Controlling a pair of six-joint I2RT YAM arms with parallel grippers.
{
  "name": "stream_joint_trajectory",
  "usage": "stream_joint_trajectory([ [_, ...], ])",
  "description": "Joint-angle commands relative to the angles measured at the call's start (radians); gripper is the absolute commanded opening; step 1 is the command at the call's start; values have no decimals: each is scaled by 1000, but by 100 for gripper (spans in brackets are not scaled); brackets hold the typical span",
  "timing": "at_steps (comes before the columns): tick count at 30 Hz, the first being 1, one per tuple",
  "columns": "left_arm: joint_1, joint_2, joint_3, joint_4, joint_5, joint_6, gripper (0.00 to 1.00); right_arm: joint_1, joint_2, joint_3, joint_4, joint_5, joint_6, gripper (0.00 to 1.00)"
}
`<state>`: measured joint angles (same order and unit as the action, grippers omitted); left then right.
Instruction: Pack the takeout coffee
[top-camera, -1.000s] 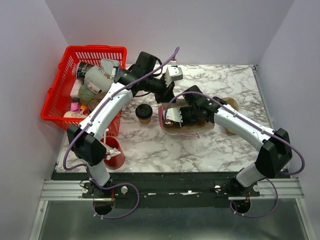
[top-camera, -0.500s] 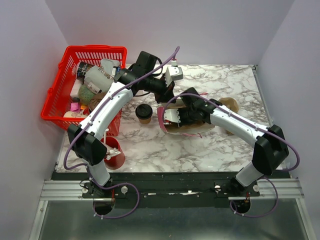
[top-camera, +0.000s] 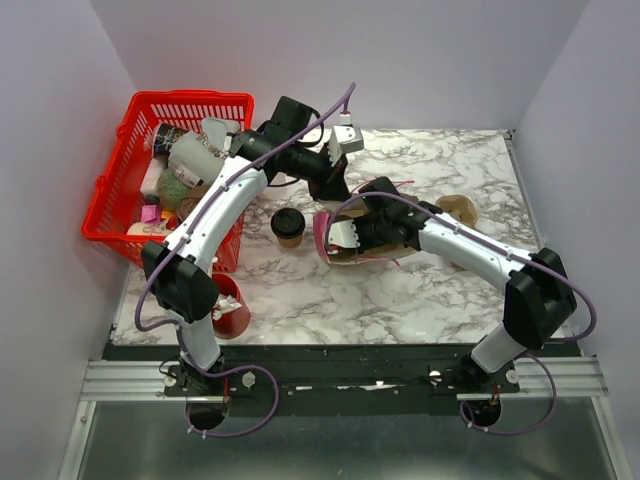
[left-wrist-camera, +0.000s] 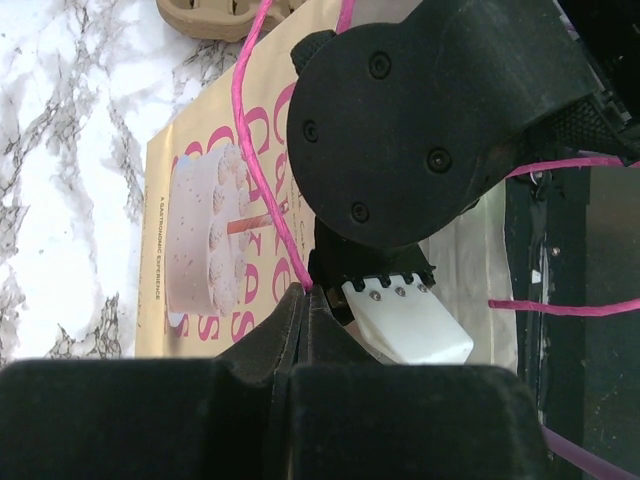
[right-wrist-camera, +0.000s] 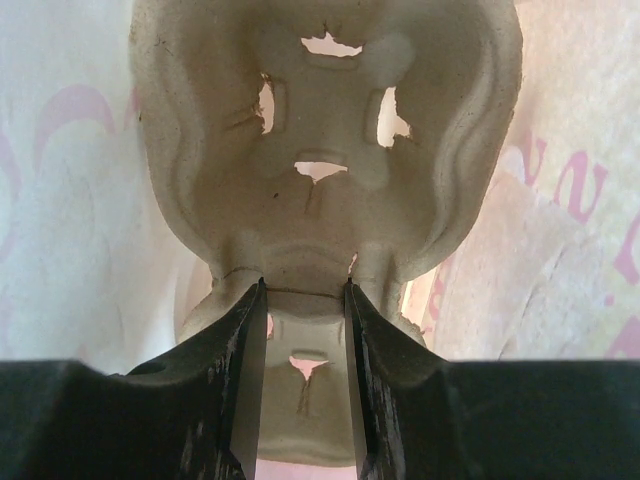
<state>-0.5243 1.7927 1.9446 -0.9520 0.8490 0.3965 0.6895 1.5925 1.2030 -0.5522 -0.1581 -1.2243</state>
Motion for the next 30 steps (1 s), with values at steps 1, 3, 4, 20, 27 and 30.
stream_joint_trajectory([
  [1, 7, 8, 34, -54, 36, 21, 0, -4, 38, -13, 17, -38, -52, 1],
  [3, 9, 10, 33, -56, 35, 22, 0, -4, 50, -8, 17, -31, -43, 1],
  [4, 9, 10, 33, -56, 35, 22, 0, -4, 58, -10, 17, -29, -32, 1],
  [20, 14, 22, 53, -96, 28, 47, 0, -16, 73, -111, 218, 32, 46, 1],
  [27, 14, 25, 54, -96, 25, 47, 0, -16, 112, -85, 221, 117, 78, 1],
  [30, 14, 25, 54, -94, 27, 48, 0, -16, 115, -89, 221, 121, 78, 4],
])
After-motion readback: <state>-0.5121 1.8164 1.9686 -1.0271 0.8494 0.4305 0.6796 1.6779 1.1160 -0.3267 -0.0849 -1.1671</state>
